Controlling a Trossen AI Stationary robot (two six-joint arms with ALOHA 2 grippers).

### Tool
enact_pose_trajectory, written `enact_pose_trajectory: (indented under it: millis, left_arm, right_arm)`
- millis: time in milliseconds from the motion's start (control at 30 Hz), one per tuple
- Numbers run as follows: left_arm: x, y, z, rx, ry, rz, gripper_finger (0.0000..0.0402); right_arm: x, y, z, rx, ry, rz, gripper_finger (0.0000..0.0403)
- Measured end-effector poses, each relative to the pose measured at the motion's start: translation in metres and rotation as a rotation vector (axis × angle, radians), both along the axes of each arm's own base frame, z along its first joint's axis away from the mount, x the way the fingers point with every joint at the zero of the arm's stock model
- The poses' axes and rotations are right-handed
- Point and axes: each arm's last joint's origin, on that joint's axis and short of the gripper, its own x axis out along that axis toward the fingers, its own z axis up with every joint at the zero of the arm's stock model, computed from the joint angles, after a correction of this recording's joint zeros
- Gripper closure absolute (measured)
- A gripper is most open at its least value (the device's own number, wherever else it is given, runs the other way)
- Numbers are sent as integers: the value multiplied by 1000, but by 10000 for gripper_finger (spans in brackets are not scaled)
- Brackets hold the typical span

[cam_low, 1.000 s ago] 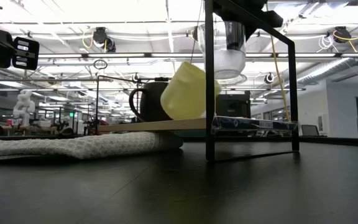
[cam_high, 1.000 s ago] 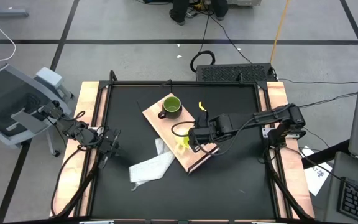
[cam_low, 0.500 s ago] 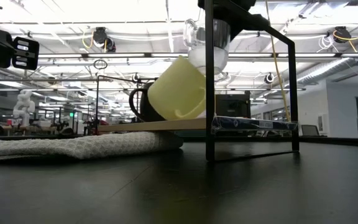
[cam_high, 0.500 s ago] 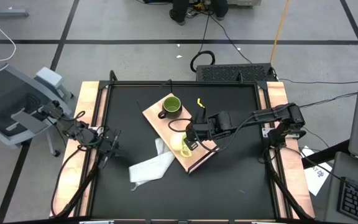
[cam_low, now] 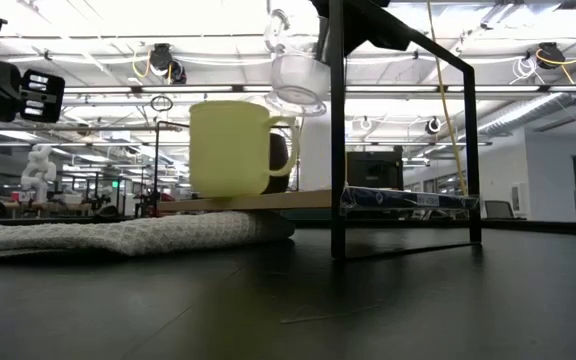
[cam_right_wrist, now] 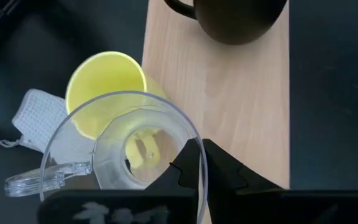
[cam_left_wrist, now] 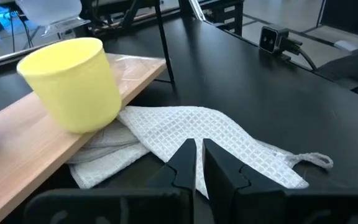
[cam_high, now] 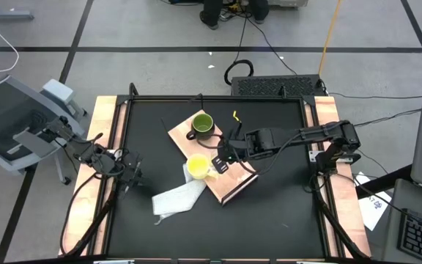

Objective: Stack small to large cups/mugs on shelf
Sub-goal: Put the transparent mug on the shelf

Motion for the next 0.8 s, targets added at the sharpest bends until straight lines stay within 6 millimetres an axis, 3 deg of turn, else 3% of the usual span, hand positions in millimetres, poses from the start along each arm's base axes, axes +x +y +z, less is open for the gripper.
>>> enact_pose_trajectory:
  millis: [800]
  left_arm:
    - [0,0,0,-1,2,1,371]
  right_arm:
    - [-20,-15,-10,30,217,-171,403]
